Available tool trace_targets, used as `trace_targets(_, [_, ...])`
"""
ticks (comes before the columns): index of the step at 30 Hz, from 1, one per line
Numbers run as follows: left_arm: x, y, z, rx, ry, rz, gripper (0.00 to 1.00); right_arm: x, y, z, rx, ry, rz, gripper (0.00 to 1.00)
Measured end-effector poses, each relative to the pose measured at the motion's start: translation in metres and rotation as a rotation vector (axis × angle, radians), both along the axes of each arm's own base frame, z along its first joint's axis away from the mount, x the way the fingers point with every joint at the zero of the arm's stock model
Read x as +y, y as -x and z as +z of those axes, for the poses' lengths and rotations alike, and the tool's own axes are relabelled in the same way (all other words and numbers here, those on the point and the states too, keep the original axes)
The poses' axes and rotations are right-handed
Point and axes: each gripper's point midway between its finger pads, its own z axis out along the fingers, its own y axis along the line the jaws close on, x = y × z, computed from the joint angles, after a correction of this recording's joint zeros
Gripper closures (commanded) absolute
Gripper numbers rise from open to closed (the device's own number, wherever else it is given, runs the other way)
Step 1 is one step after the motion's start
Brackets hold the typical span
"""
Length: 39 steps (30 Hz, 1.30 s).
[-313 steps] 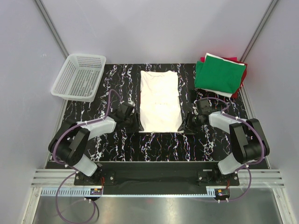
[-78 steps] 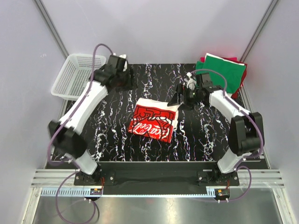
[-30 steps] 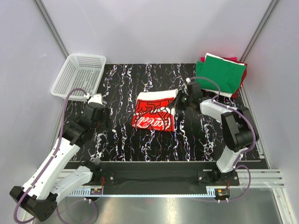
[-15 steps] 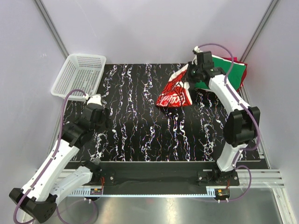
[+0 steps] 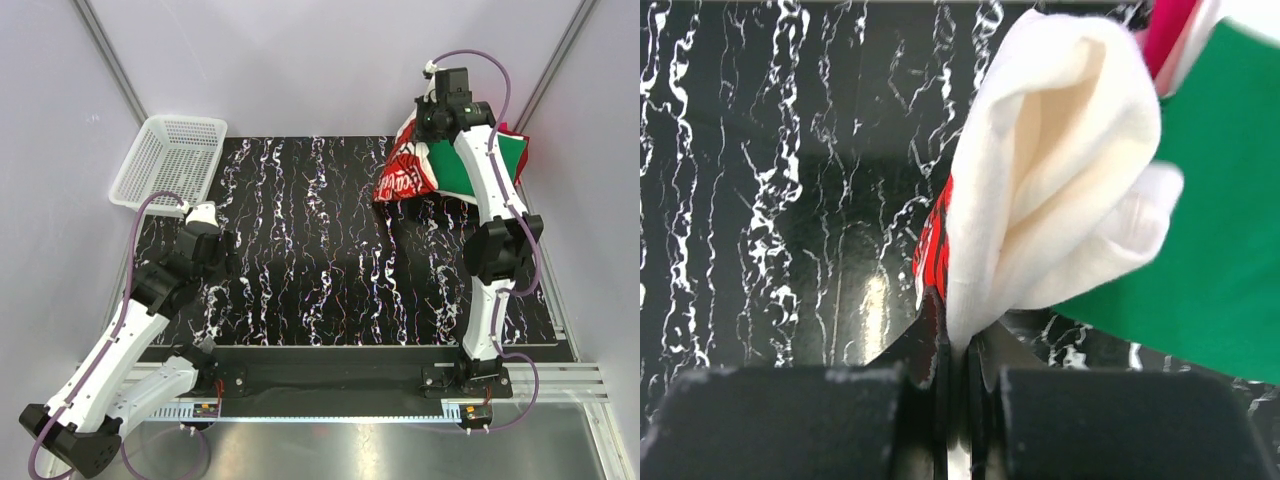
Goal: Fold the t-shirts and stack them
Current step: Neatly place the folded tshirt to the corner
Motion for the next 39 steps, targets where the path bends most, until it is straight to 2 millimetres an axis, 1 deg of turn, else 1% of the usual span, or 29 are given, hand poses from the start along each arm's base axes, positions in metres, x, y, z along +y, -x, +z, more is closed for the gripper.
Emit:
trace_targets(5, [0.000,0.000,0.000,0.001,0.000,0.000,0.29,-0.017,-0.001,0.021,-0.033,0.040,-0.007,1.00])
trace_targets(8, [0.001,-0.001,-0.001,0.004,-0.002,0.003,0.29,-0.029,-0.001,0.025,-0.040,0.040,-0.021,1.00])
trace_targets(13, [0.001,-0.001,-0.001,0.006,-0.003,0.004,0.29,-0.062,-0.003,0.030,-0.045,0.005,-0.062,1.00])
trace_targets(17, [0.001,-0.001,-0.002,0.007,-0.003,0.005,0.28,-0.089,-0.005,0.042,-0.070,-0.039,-0.090,1.00])
trace_targets(20, [0.000,-0.001,-0.003,0.012,-0.006,0.005,0.28,-0.104,-0.005,0.051,-0.090,-0.072,-0.102,1.00])
trace_targets(23, [0.000,-0.002,-0.004,0.016,-0.008,0.005,0.28,-0.119,-0.002,0.057,-0.098,-0.111,-0.115,1.00])
trace_targets(27, [0.000,-0.002,-0.005,0.021,-0.011,0.005,0.28,-0.137,-0.001,0.061,-0.109,-0.167,-0.131,1.00])
trace_targets(32, [0.000,-0.002,-0.005,0.023,-0.011,0.004,0.28,-0.166,0.003,0.056,-0.100,-0.231,-0.174,1.00])
trace_targets(35, [-0.001,-0.003,-0.006,0.027,-0.013,0.004,0.28,-0.182,0.006,0.057,-0.102,-0.253,-0.200,1.00])
trace_targets(39, [-0.002,-0.004,-0.009,0.041,-0.017,0.001,0.28,-0.195,0.006,0.054,-0.106,-0.290,-0.208,1.00])
